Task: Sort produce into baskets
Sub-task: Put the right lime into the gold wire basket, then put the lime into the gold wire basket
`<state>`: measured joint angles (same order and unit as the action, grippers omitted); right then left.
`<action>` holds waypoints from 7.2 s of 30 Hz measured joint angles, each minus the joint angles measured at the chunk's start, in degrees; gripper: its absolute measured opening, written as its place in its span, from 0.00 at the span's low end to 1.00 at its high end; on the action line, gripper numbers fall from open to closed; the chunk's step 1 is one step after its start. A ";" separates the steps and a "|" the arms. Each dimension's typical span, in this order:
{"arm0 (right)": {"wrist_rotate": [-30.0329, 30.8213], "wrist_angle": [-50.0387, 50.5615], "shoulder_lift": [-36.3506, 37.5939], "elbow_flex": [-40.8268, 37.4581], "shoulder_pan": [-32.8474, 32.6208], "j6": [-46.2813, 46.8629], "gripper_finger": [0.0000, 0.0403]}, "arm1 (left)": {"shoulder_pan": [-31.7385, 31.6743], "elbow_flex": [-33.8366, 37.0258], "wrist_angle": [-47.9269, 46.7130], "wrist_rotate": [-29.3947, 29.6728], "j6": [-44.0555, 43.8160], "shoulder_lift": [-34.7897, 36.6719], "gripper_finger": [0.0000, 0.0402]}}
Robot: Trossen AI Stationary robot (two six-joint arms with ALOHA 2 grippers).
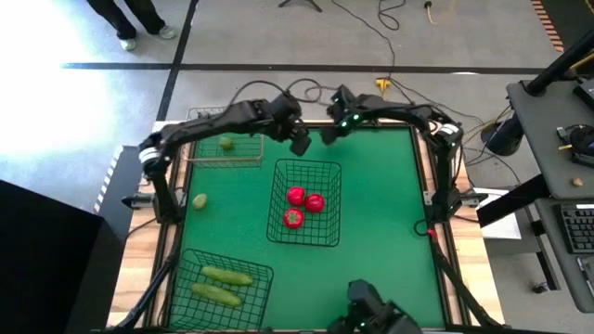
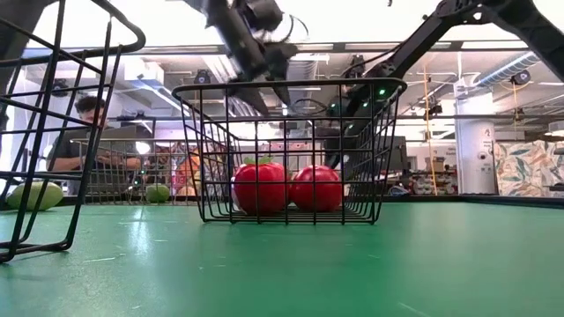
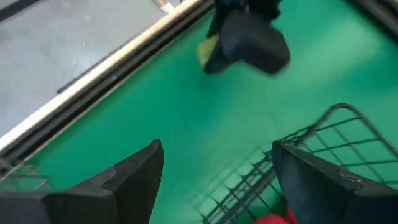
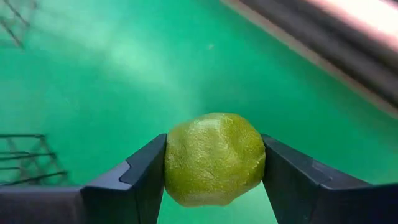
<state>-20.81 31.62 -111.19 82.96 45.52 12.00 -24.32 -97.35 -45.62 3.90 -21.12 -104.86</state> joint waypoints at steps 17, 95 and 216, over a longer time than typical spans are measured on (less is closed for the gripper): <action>1.13 -1.90 -2.19 -0.11 -1.38 -4.48 0.71 | 1.40 -0.43 11.57 -0.08 0.72 -8.26 0.70; 36.99 40.89 48.03 -0.90 -7.30 17.77 0.81 | 0.28 -28.08 9.46 2.36 22.18 -41.18 0.56; 40.98 18.64 44.95 -1.22 -41.22 23.93 0.81 | -3.83 31.90 -39.91 -0.57 1.30 32.82 0.76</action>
<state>20.17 50.27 -66.24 81.73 4.29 35.93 -28.15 -65.45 -85.53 3.32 -19.82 -72.04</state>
